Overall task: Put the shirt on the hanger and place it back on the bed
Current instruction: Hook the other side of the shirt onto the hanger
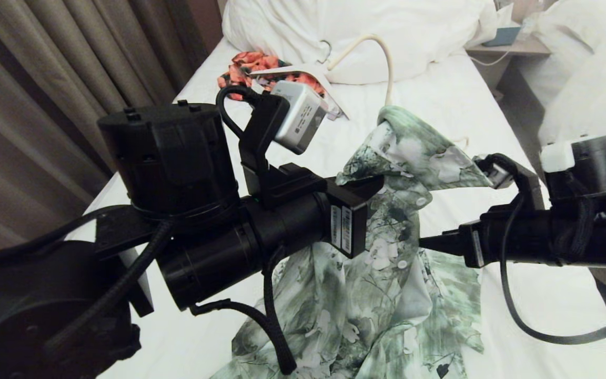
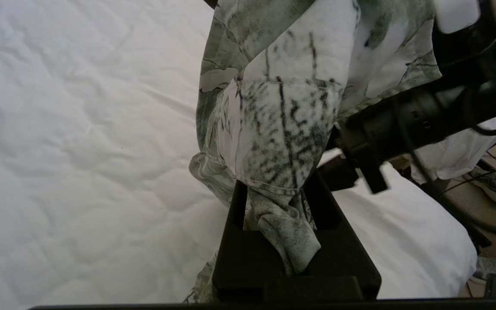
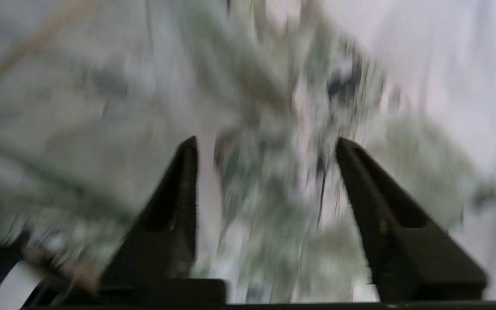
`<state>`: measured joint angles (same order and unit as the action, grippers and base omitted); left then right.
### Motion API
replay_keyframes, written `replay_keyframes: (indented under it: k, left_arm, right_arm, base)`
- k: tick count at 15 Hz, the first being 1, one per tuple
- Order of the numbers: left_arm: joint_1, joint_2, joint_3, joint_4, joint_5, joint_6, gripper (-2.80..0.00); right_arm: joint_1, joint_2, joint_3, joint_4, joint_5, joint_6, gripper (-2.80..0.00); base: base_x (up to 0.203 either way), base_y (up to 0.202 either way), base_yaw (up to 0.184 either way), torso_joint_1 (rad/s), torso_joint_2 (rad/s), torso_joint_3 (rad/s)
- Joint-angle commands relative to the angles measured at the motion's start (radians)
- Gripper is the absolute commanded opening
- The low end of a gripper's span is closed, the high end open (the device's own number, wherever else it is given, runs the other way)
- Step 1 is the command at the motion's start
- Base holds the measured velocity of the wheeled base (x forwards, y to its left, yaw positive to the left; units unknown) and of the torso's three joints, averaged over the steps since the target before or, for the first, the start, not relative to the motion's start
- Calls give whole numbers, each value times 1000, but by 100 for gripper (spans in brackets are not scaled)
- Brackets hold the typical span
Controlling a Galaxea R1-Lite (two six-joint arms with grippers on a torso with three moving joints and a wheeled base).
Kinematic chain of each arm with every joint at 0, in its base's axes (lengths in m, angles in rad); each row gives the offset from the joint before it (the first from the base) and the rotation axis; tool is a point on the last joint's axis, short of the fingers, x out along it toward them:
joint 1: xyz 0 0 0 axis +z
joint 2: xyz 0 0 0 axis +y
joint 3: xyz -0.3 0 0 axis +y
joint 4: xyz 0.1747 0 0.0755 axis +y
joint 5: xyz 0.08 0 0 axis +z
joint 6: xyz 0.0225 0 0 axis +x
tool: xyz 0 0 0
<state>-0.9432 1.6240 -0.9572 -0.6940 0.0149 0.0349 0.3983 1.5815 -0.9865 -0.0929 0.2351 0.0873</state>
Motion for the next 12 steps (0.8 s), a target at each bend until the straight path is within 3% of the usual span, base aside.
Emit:
replay_keyframes:
  k: [1, 3, 12]
  left_arm:
    - [6, 0, -2, -4, 0, 0, -280]
    - [6, 2, -5, -4, 0, 0, -280]
    - [6, -3, -5, -4, 2, 0, -280]
  right_arm:
    - [1, 58, 20, -73, 2, -20, 0]
    - [2, 90, 14, -125, 17, -51, 0]
    - [47, 140, 8, -212, 67, -44, 0]
  base:
    - [0, 0, 0, 0, 0, 0]
    - [0, 0, 0, 0, 0, 0]
    - [0, 0, 0, 0, 0, 0]
